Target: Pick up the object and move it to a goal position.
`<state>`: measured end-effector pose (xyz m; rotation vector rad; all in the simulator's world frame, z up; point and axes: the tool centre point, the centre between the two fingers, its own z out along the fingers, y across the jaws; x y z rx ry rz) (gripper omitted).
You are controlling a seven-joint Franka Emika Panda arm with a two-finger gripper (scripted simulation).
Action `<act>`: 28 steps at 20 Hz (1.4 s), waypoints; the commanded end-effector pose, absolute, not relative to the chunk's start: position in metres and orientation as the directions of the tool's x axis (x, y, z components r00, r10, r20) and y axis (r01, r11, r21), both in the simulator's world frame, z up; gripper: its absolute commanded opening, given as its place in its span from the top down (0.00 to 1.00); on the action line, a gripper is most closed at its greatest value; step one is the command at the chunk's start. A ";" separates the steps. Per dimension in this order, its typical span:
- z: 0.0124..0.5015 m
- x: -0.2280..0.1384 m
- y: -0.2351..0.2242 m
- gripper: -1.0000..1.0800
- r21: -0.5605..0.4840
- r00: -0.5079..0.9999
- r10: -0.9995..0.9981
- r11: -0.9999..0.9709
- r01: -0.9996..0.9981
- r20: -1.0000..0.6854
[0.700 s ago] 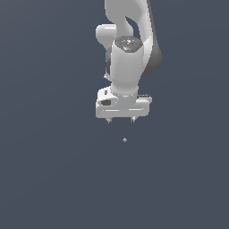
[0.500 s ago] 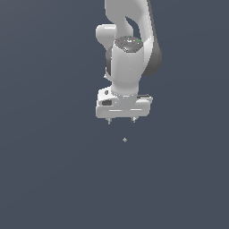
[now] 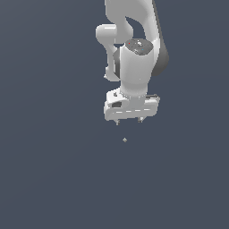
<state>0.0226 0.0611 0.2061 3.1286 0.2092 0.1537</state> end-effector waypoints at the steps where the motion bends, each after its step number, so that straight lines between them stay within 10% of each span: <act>1: 0.206 0.023 0.061 0.04 0.009 0.986 0.132 -0.991 0.132 0.098; 28: 0.135 0.021 0.063 0.04 -0.034 0.925 -0.379 -0.925 -0.378 0.037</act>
